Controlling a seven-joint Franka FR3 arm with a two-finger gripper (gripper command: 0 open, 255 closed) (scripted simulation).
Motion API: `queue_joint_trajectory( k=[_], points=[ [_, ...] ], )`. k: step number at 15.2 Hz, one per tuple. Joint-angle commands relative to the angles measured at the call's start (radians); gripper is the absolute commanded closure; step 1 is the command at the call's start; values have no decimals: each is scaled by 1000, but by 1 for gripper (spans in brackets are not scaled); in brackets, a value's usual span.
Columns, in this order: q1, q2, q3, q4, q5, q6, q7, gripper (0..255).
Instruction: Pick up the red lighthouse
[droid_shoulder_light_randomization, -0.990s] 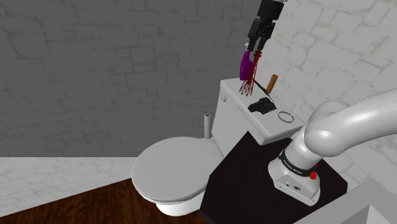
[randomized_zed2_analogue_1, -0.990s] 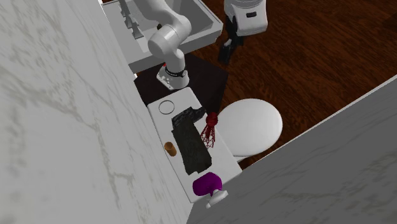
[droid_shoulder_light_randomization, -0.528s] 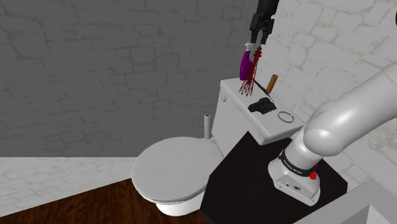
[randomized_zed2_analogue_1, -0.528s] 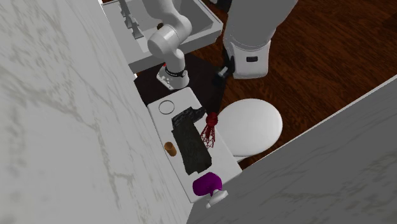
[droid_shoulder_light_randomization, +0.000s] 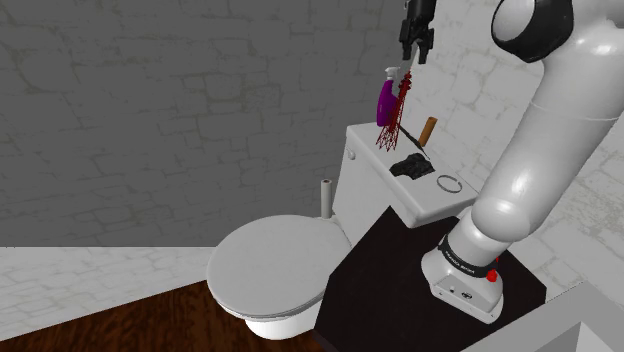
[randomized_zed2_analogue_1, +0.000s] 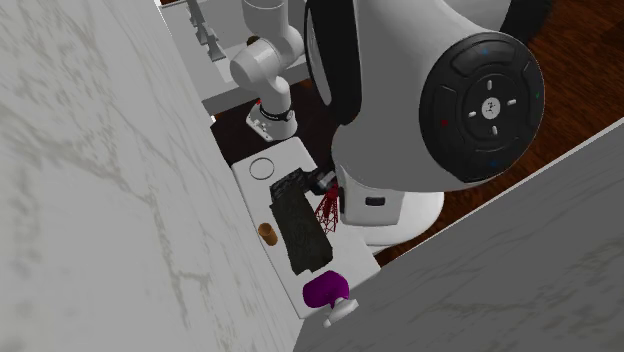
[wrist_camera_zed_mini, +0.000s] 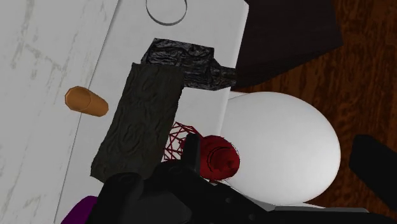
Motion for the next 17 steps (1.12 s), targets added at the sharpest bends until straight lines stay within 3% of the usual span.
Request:
queue_joint_trajectory(
  k=[1,10,11,17],
  points=[
    [-47,114,-21,124,21,-74,-46,0],
    [-28,79,-13,-25,6,44,-39,0],
    [-29,79,-13,-24,6,44,-39,255],
    [-28,80,-13,-25,7,45,-38,255]
  ],
)
